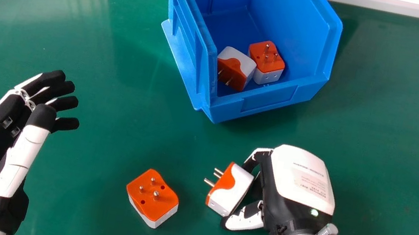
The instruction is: Pick all objects and put in blue box
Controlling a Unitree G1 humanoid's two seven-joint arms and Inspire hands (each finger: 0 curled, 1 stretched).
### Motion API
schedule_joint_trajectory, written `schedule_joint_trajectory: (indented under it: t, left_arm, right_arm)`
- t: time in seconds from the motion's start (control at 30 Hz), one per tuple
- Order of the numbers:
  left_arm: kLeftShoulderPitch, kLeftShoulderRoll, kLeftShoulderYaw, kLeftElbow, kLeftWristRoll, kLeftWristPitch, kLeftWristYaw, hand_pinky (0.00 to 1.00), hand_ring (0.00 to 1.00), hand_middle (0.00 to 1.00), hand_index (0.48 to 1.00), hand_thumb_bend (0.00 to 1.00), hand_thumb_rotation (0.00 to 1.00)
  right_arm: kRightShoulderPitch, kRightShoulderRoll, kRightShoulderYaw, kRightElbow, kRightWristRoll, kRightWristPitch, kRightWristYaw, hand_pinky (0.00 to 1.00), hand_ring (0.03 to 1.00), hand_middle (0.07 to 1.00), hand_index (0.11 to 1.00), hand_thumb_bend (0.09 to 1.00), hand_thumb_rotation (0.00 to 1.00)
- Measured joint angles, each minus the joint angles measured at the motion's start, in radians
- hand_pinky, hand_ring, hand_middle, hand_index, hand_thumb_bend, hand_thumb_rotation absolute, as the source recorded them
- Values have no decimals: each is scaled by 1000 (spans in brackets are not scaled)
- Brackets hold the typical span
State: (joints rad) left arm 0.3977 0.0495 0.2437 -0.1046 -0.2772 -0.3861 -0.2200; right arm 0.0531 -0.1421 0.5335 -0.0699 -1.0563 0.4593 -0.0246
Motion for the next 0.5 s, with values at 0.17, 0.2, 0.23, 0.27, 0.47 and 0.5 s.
schedule_joint_trajectory:
  t: [0.17, 0.2, 0.23, 0.27, 0.47, 0.5]
  left_arm:
    - [0, 0, -1, 0, 0, 0, -5, 686, 763, 787, 770, 888, 671]
    - [0, 0, -1, 0, 0, 0, -6, 688, 764, 789, 771, 884, 672]
    - [0, 0, -1, 0, 0, 0, -6, 688, 764, 789, 771, 884, 672]
    - [1, 0, -1, 0, 0, 0, -7, 690, 765, 791, 773, 881, 674]
    - [8, 0, -2, -9, 0, 0, -8, 692, 766, 792, 774, 875, 674]
    - [8, 0, -2, -9, 0, 0, -9, 694, 767, 794, 776, 871, 674]
  right_arm:
    - [0, -1, -8, 3, 12, -13, -2, 192, 291, 422, 528, 511, 0]
    - [0, -2, -9, 4, 19, -14, -7, 191, 290, 423, 529, 511, 0]
    - [-1, -3, -9, 6, 23, -15, -10, 191, 290, 423, 529, 511, 0]
    - [-1, -3, -9, 8, 23, -17, -13, 189, 287, 423, 529, 510, 0]
    - [-3, -4, -9, 10, 25, -17, -12, 187, 285, 422, 530, 510, 0]
    - [-4, -5, -9, 9, 25, -17, -11, 188, 286, 422, 531, 509, 0]
